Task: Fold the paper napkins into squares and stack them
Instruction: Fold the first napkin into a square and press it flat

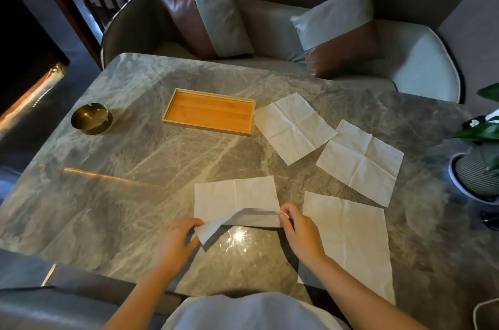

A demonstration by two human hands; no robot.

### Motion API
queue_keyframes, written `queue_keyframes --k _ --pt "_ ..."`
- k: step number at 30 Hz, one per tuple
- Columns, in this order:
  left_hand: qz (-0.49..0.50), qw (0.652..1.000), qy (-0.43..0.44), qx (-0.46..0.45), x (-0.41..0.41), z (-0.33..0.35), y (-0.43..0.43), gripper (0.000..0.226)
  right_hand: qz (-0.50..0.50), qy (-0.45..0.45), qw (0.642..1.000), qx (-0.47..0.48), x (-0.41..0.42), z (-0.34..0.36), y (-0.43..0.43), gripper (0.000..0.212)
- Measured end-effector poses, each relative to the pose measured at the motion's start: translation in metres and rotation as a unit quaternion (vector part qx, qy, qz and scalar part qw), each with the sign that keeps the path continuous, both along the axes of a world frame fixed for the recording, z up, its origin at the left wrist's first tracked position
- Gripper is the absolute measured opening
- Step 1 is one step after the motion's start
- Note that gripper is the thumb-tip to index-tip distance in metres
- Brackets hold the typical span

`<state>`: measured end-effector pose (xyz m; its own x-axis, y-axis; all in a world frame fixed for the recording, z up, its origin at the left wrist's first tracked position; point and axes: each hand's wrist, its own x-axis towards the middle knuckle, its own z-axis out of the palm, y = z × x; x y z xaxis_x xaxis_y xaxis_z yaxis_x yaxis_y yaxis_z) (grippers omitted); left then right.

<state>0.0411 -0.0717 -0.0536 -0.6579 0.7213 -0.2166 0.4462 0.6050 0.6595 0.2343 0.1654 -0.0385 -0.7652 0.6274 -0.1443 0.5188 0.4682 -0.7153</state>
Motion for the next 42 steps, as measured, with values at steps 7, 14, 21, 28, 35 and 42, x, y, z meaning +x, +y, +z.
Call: queue_keyframes --k 7,14,21,28,35,42 --pt "0.128 0.987 -0.098 0.019 0.004 -0.006 0.013 0.021 0.009 -0.025 0.986 -0.165 0.005 -0.001 0.01 0.055" --pt "0.143 0.981 -0.126 0.027 0.0 -0.008 0.013 0.018 -0.029 -0.041 0.993 -0.106 -0.001 -0.017 0.012 0.044" --pt "0.147 0.981 -0.123 0.005 -0.003 -0.01 0.012 0.024 -0.057 -0.008 0.992 -0.11 -0.009 -0.019 0.021 0.043" --pt "0.158 0.982 -0.107 0.007 -0.002 -0.012 0.009 0.025 -0.035 -0.039 0.99 -0.134 -0.01 -0.021 0.016 0.063" --pt "0.143 0.987 -0.067 -0.022 0.001 -0.01 0.009 0.02 -0.065 -0.029 0.99 -0.126 -0.015 -0.019 0.019 0.054" --pt "0.139 0.989 -0.052 -0.022 0.004 -0.009 0.007 0.02 -0.059 -0.019 0.983 -0.171 -0.016 -0.017 0.019 0.059"
